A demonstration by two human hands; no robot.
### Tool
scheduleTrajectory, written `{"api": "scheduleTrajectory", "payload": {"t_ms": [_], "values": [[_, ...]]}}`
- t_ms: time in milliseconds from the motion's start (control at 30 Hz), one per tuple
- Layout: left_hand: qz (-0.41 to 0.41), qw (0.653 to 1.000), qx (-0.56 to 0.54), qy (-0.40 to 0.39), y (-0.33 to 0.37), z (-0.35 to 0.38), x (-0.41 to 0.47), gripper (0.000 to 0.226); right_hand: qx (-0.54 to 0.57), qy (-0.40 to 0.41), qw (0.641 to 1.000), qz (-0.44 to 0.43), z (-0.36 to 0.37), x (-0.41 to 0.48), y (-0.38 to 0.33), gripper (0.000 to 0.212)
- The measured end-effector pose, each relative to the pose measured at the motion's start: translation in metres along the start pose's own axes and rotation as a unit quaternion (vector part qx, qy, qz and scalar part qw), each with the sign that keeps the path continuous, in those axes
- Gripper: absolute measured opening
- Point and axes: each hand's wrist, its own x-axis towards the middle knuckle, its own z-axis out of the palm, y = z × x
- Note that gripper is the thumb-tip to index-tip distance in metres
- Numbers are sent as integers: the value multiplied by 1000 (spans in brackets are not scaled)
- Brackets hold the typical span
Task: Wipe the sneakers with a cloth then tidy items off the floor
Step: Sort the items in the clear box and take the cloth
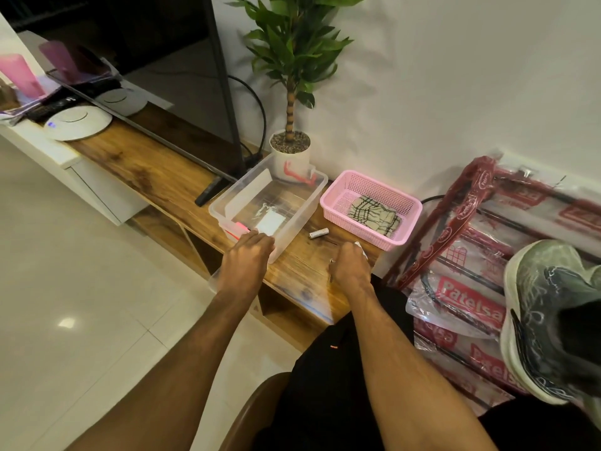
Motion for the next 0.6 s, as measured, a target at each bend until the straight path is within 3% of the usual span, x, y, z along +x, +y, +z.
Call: {"api": "scheduleTrajectory", "payload": {"t_ms": [267,433,600], "values": [[-9,1000,-6,23,5,0,0,30,46,11,999,2,0,0,1,25],[-8,1000,-6,30,6,-2,0,30,19,-6,1000,-8,-5,1,7,18],[-5,1000,-9,29,5,-2,0,31,10,-20,998,-59,-6,4,14,13]]}}
